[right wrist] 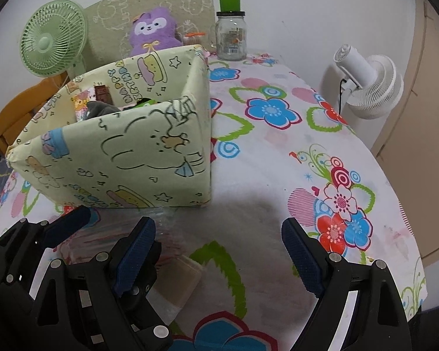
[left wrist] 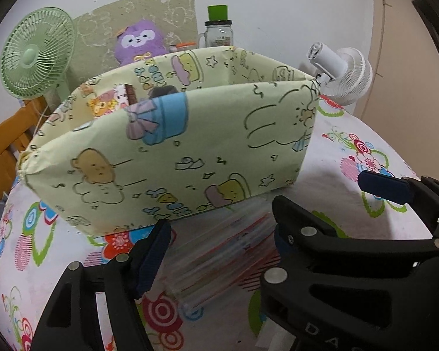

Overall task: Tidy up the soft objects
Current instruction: 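Move both open tools back past the box toward the clear packet and white roll, then grasp the clear straw packet with the left tool while the right tool grasps the white roll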

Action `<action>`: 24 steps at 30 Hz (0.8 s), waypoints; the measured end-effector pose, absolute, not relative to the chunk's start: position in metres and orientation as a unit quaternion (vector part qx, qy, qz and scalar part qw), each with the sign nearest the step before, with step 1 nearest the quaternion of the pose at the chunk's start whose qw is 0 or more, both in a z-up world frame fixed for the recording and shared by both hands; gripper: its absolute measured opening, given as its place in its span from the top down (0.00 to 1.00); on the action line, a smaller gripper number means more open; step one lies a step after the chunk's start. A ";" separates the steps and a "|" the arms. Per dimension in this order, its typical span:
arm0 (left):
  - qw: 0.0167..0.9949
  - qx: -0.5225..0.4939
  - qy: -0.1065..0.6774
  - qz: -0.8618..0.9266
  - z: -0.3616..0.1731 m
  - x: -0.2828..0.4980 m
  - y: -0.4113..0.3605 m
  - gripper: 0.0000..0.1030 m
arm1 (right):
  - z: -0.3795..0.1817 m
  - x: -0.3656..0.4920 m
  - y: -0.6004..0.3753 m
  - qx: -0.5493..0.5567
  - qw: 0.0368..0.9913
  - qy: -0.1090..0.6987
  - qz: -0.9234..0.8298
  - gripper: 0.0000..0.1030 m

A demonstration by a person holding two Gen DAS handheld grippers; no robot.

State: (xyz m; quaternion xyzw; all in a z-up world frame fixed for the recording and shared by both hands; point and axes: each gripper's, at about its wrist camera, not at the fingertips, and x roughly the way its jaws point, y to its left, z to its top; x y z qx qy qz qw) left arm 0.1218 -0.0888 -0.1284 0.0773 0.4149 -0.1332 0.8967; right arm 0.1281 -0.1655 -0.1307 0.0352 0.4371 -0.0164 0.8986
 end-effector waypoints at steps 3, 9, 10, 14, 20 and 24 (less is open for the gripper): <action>0.894 0.075 0.416 -0.147 -0.129 0.123 -0.091 0.35 | -0.132 0.130 -0.168 0.039 0.898 0.438 -0.017 0.13; 0.893 0.079 0.409 -0.172 -0.127 0.117 -0.095 0.62 | -0.132 0.130 -0.168 0.042 0.898 0.437 -0.014 0.12; 0.892 0.076 0.409 -0.176 -0.126 0.117 -0.094 0.68 | -0.131 0.130 -0.168 0.042 0.899 0.437 -0.014 0.12; 0.891 0.061 0.417 -0.170 -0.125 0.117 -0.087 0.74 | -0.130 0.129 -0.167 0.039 0.898 0.438 -0.017 0.12; 0.896 0.063 0.414 -0.148 -0.123 0.108 -0.077 0.79 | -0.130 0.124 -0.160 0.037 0.897 0.440 -0.012 0.12; 0.900 0.063 0.409 -0.133 -0.121 0.102 -0.070 0.79 | -0.127 0.119 -0.152 0.031 0.899 0.437 -0.005 0.12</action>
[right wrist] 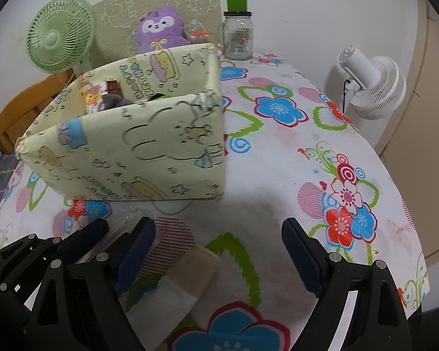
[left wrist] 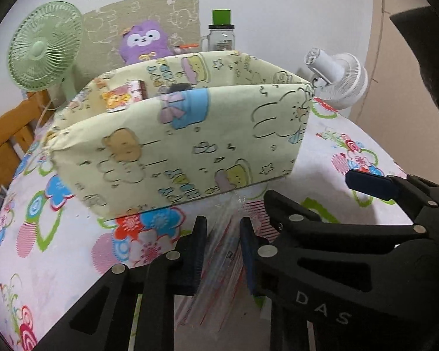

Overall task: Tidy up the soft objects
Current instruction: 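Grasp the clear straw packet with the left tool while the right tool grasps the white roll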

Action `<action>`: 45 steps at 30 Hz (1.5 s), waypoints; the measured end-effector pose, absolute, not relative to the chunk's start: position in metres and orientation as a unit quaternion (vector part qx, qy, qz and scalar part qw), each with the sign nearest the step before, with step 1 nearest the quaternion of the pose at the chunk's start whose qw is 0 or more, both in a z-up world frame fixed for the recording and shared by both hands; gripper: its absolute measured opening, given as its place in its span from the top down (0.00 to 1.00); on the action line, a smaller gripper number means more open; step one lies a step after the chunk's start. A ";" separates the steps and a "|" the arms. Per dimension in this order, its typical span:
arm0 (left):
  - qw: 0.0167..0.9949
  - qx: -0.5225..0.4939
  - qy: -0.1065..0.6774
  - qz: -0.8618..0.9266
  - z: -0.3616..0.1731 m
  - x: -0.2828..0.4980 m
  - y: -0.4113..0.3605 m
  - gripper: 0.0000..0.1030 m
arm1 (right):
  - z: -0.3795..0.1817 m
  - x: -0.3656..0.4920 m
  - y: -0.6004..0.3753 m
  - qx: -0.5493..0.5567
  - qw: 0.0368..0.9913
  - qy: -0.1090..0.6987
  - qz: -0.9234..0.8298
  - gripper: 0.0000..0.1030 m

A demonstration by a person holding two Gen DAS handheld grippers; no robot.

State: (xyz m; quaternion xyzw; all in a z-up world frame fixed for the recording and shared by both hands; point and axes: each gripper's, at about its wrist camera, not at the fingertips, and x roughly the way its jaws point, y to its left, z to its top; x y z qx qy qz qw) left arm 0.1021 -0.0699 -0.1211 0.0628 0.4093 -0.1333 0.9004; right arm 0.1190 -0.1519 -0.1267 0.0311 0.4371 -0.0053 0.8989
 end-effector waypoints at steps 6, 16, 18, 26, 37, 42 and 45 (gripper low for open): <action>0.904 0.057 0.407 -0.116 -0.119 0.095 -0.057 0.79 | -0.123 0.111 -0.139 0.025 0.900 0.435 0.002 0.12; 0.907 0.037 0.411 -0.088 -0.123 0.084 -0.038 0.78 | -0.124 0.099 -0.128 0.030 0.897 0.441 -0.014 0.13; 0.906 0.035 0.413 -0.086 -0.125 0.082 -0.036 0.77 | -0.125 0.095 -0.126 0.029 0.898 0.438 -0.026 0.13; 0.907 0.035 0.411 -0.080 -0.128 0.080 -0.033 0.67 | -0.132 0.095 -0.132 0.055 0.887 0.457 -0.037 0.25; 0.905 0.035 0.416 -0.084 -0.131 0.081 -0.033 0.51 | -0.140 0.103 -0.125 0.066 0.879 0.471 -0.020 0.57; 0.900 0.027 0.427 -0.084 -0.136 0.086 -0.031 0.39 | -0.142 0.104 -0.118 0.035 0.883 0.468 -0.032 0.75; 0.900 0.026 0.427 -0.078 -0.135 0.087 -0.029 0.39 | -0.141 0.107 -0.116 0.038 0.884 0.466 -0.017 0.79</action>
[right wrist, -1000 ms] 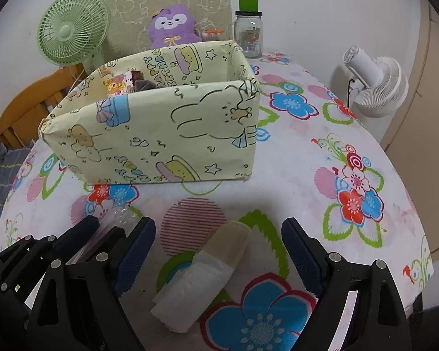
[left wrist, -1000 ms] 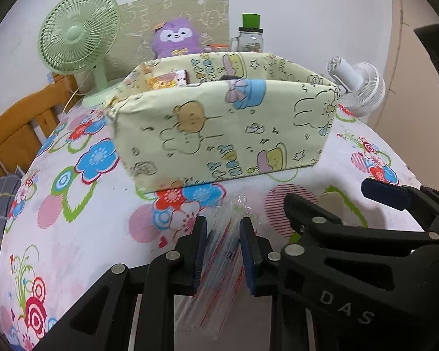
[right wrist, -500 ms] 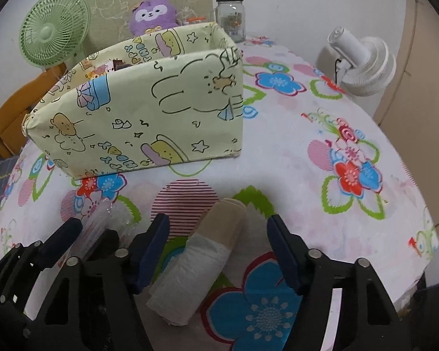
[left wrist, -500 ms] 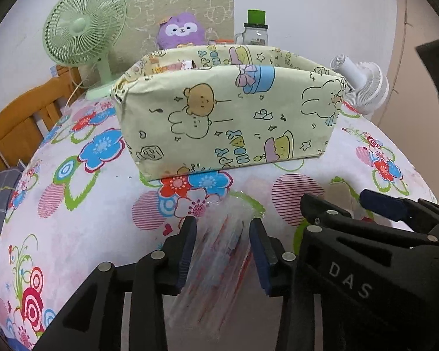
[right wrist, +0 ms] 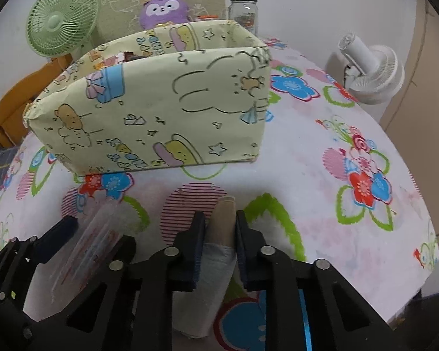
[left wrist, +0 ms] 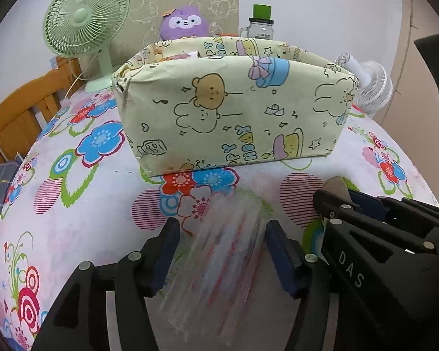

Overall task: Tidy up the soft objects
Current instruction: 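Grasp the clear straw packet with the left tool while the right tool grasps the white roll, then carry the clear packet with the left tool toward the box while the right tool carries the roll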

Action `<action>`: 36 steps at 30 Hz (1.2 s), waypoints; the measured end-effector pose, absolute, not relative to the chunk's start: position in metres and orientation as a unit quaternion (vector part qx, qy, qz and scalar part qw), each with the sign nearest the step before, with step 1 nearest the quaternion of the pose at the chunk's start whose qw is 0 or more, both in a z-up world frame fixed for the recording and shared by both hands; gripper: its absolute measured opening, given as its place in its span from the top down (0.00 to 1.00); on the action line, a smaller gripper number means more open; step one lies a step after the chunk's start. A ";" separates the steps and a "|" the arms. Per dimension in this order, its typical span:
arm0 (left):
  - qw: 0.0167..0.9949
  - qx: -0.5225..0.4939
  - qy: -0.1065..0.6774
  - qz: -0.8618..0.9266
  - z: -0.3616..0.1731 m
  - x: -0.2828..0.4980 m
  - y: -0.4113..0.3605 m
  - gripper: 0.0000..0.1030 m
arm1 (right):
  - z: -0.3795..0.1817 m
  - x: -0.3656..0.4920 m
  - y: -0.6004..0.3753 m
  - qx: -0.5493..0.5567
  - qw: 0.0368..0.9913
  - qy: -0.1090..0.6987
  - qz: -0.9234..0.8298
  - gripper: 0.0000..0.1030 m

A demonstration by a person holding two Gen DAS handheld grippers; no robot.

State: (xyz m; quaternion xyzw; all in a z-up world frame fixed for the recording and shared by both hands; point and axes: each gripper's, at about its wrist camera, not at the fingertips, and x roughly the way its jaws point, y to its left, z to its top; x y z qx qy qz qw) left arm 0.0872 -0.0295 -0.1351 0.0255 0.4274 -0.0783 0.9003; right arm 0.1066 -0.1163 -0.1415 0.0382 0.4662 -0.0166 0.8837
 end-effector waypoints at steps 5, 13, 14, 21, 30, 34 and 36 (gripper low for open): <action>0.894 0.022 0.439 -0.084 -0.137 0.092 -0.030 0.47 | -0.141 0.111 -0.113 0.040 0.884 0.465 0.006 0.80; 0.892 0.025 0.445 -0.081 -0.134 0.096 -0.037 0.79 | -0.139 0.114 -0.116 0.050 0.884 0.465 0.025 0.80; 0.892 0.025 0.445 -0.079 -0.134 0.096 -0.038 0.80 | -0.139 0.115 -0.118 0.050 0.884 0.464 0.026 0.80; 0.893 0.016 0.443 -0.080 -0.130 0.092 -0.043 0.81 | -0.135 0.112 -0.122 0.054 0.886 0.459 0.036 0.80; 0.903 0.008 0.424 -0.073 -0.113 0.084 -0.046 0.81 | -0.115 0.102 -0.125 0.056 0.898 0.435 0.040 0.80; 0.907 0.005 0.414 -0.069 -0.103 0.079 -0.045 0.81 | -0.105 0.097 -0.125 0.056 0.903 0.425 0.042 0.80; 0.910 0.002 0.410 -0.068 -0.099 0.077 -0.044 0.81 | -0.100 0.095 -0.124 0.054 0.905 0.421 0.043 0.80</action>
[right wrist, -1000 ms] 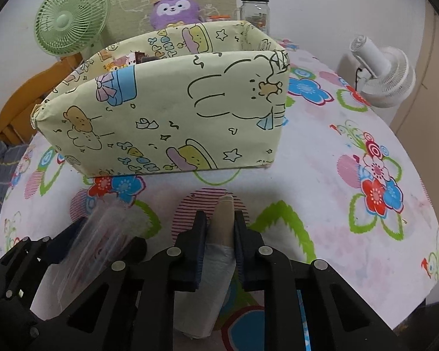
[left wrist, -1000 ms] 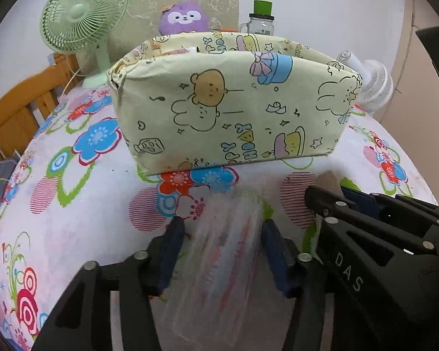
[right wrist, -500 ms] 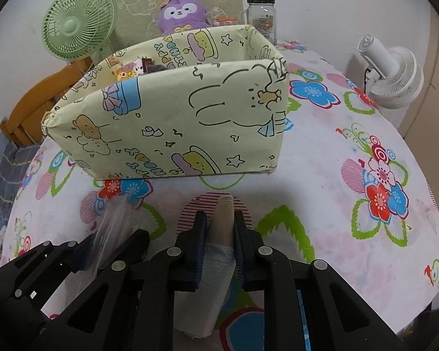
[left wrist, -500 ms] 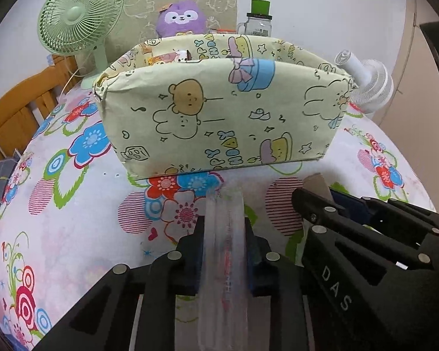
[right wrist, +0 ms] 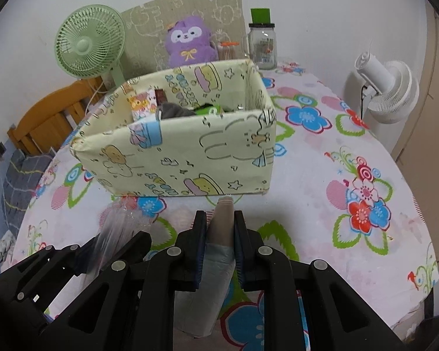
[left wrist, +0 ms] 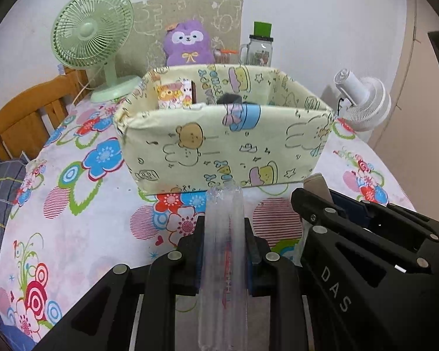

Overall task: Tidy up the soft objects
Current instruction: 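Carry the clear packet with the left tool toward the box while the right tool carries the roll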

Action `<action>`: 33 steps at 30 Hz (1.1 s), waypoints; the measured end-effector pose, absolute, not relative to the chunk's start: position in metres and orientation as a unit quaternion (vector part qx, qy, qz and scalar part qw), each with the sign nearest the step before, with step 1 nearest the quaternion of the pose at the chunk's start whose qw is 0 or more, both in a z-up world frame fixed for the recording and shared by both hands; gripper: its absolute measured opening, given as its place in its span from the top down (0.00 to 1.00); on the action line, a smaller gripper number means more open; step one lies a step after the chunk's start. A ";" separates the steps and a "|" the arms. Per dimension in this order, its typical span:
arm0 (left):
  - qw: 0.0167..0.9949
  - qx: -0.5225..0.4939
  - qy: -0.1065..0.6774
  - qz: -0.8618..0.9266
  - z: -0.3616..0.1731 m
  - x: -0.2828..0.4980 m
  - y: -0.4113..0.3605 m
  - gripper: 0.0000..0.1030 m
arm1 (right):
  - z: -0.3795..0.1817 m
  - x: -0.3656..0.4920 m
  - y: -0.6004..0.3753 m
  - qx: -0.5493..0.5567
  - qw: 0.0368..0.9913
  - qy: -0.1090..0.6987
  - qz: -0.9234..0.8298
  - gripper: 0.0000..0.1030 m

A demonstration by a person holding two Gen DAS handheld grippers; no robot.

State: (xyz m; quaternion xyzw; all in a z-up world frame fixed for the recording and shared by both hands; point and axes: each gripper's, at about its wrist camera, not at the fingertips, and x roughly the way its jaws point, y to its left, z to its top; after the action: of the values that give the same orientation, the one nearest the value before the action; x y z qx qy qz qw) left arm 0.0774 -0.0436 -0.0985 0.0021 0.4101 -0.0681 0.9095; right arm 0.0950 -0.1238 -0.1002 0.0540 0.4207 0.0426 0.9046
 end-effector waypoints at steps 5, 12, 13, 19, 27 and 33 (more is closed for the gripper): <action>0.914 -0.005 0.398 -0.070 -0.085 0.071 -0.042 0.81 | -0.086 0.088 -0.124 0.057 0.910 0.408 0.045 0.80; 0.924 -0.002 0.377 -0.068 -0.064 0.062 -0.041 0.81 | -0.063 0.077 -0.125 0.058 0.919 0.387 0.048 0.80; 0.925 -0.002 0.375 -0.067 -0.061 0.061 -0.041 0.81 | -0.060 0.076 -0.125 0.058 0.920 0.384 0.048 0.80; 0.930 -0.003 0.362 -0.064 -0.048 0.053 -0.040 0.81 | -0.045 0.069 -0.125 0.057 0.925 0.372 0.051 0.80; 0.935 -0.003 0.348 -0.063 -0.031 0.048 -0.037 0.81 | -0.027 0.063 -0.122 0.054 0.930 0.359 0.053 0.80; 0.939 -0.005 0.337 -0.064 -0.018 0.045 -0.036 0.81 | -0.013 0.061 -0.123 0.051 0.935 0.348 0.052 0.80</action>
State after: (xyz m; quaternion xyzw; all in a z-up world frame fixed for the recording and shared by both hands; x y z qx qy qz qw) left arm 0.0454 -0.0356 -0.0180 -0.0048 0.3371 -0.0643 0.9392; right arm 0.0611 -0.1227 -0.0131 0.0507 0.3483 0.0524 0.9345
